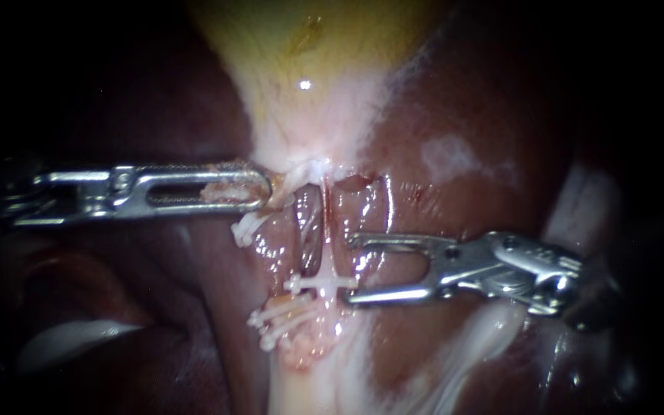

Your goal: Going back first clip right tube

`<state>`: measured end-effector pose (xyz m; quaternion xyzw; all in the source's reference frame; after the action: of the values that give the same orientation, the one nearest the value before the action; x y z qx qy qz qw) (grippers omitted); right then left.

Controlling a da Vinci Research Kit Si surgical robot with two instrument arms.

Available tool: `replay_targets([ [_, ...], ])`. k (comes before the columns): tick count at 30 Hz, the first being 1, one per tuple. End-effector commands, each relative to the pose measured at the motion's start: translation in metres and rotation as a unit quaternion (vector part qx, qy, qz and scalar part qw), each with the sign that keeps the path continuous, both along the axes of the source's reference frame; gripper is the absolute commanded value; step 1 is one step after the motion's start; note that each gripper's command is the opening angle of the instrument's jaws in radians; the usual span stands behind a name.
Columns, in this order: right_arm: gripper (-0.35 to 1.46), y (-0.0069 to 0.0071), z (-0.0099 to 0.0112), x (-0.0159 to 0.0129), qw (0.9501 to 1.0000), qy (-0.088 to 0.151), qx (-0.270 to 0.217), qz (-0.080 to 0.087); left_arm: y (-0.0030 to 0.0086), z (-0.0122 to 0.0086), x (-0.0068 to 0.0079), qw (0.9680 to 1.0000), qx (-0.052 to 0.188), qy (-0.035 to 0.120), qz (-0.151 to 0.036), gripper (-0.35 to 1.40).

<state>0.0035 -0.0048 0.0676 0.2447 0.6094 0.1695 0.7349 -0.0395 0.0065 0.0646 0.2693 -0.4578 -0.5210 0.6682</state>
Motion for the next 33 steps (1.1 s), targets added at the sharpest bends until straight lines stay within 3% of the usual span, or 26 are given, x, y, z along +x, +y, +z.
replay_targets([
  [1,0.5,0.0006,-0.0006,-0.0008,1.0,-0.001,-0.009,0.001,0.0,0.0,0.0,1.0,0.0,0.0,0.0,-0.35],
  [8,0.5,0.0026,-0.0023,-0.0034,0.9993,-0.005,-0.037,-0.008,0.0001,0.0,-0.0002,1.0,0.0,0.0,0.0,-0.35],
  [15,0.5,0.0026,-0.0024,-0.0035,0.999,-0.005,-0.043,-0.01,-0.0005,0.0017,-0.0012,1.0,-0.005,0.002,-0.002,-0.35],
  [24,0.5,0.0022,-0.0026,-0.0033,0.999,-0.004,-0.043,-0.01,0.0,0.0059,-0.0023,1.0,-0.003,0.004,-0.006,-0.35],
  [33,0.5,0.0022,-0.0026,-0.0032,0.999,-0.004,-0.043,-0.01,-0.0003,0.0069,-0.0036,0.9999,-0.002,0.011,-0.003,-0.35],
])
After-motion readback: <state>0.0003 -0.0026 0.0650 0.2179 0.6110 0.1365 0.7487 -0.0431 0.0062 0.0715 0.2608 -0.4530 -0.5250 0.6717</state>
